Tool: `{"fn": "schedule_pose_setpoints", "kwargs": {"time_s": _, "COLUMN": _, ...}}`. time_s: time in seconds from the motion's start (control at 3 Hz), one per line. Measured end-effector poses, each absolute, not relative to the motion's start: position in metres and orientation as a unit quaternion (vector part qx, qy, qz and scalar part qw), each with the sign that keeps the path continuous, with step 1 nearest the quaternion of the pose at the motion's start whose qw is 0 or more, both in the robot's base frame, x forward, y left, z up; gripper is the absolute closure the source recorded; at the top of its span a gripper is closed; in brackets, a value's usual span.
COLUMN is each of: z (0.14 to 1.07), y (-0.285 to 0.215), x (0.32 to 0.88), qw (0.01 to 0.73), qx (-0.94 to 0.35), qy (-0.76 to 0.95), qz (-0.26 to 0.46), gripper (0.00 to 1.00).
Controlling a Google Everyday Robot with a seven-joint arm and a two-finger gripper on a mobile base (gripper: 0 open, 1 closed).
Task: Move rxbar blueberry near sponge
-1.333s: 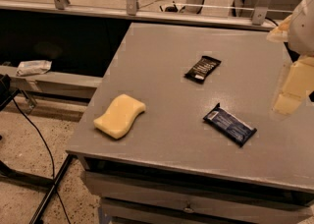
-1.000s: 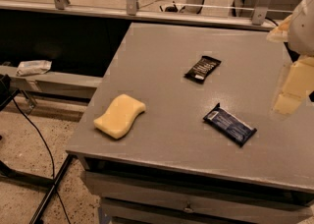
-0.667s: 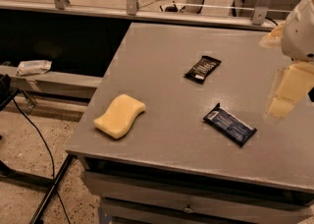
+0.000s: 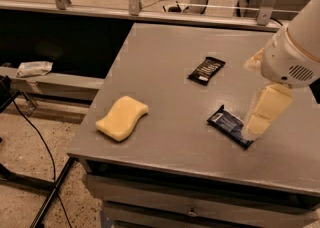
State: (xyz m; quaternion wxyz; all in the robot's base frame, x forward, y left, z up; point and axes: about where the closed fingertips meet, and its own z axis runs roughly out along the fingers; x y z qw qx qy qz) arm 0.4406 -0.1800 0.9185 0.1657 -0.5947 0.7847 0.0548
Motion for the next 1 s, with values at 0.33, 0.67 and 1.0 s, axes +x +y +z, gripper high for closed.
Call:
{"fn": "schedule_pose_setpoints", "kwargs": {"time_s": 0.33, "z": 0.891, "y": -0.179, "x": 0.441, "qw": 0.164, "qx": -0.573, "qy": 0.8, "qz": 0.067, "gripper": 0.0}}
{"fn": "schedule_pose_setpoints", "kwargs": {"time_s": 0.67, "z": 0.852, "y": -0.178, "x": 0.44, "qw": 0.165, "qx": -0.545, "qy": 0.819, "qz": 0.068, "gripper": 0.0}}
{"fn": "schedule_pose_setpoints", "kwargs": {"time_s": 1.0, "z": 0.818, "y": -0.171, "x": 0.439, "qw": 0.171, "qx": -0.53, "qy": 0.829, "qz": 0.059, "gripper": 0.02}}
